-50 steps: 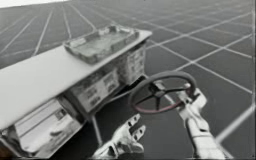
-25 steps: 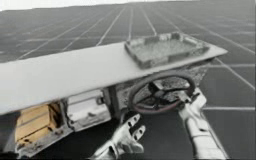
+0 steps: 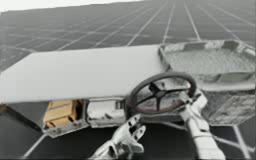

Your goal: Pick up and drop off the object

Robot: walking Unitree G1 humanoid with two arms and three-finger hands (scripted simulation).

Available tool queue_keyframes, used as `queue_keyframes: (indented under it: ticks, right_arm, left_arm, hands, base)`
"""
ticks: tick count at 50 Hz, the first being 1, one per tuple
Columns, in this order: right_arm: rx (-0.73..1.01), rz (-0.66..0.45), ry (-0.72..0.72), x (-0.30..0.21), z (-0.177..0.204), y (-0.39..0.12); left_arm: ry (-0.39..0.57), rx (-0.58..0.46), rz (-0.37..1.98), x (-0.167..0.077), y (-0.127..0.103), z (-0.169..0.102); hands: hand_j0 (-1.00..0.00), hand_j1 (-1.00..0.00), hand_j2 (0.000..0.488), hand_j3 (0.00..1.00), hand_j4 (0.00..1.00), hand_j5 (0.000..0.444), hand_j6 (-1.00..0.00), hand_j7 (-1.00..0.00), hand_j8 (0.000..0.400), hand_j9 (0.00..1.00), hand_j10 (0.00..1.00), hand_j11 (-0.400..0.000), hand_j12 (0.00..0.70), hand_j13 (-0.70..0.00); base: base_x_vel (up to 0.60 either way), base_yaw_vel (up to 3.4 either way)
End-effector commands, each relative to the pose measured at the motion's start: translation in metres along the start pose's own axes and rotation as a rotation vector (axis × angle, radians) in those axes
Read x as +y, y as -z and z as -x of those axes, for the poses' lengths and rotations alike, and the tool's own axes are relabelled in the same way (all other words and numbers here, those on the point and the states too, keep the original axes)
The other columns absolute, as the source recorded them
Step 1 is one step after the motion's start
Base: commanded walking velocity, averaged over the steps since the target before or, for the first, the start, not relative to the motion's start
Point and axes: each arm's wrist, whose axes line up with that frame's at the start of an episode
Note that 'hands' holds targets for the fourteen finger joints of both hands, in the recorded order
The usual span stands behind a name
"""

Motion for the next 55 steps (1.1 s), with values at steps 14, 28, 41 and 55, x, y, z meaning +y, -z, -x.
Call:
queue_keyframes:
  ticks: [14, 28, 41, 55]
  right_arm:
    - [-0.023, 0.001, -0.03, 0.012, 0.006, -0.005]
    - [-0.023, 0.001, -0.03, 0.012, 0.006, -0.005]
    - [-0.023, 0.001, -0.03, 0.012, 0.006, -0.005]
    - [-0.188, -0.004, -0.123, 0.199, -0.134, -0.153]
  left_arm:
    - [0.002, -0.015, 0.018, 0.004, 0.001, 0.003]
    - [0.002, -0.015, 0.018, 0.004, 0.001, 0.003]
    - [0.002, -0.015, 0.018, 0.004, 0.001, 0.003]
    - [-0.041, -0.147, -0.019, 0.01, -0.151, -0.102]
  hands:
    - [0.0, 0.0, 0.0, 1.0, 1.0, 0.0, 0.0, 0.0, 0.0, 1.0, 1.0, -0.4, 0.0, -0.7]
    - [0.0, 0.0, 0.0, 1.0, 1.0, 0.0, 0.0, 0.0, 0.0, 1.0, 1.0, -0.4, 0.0, -0.7]
    - [0.0, 0.0, 0.0, 1.0, 1.0, 0.0, 0.0, 0.0, 0.0, 1.0, 1.0, -0.4, 0.0, -0.7]
    - [0.0, 0.0, 0.0, 1.0, 1.0, 0.0, 0.0, 0.0, 0.0, 1.0, 1.0, -0.4, 0.0, -0.7]
  base:
    - [0.28, 0.26]
    - [0.23, 0.2]
    - [0.2, 0.18]
    - [0.06, 0.2]
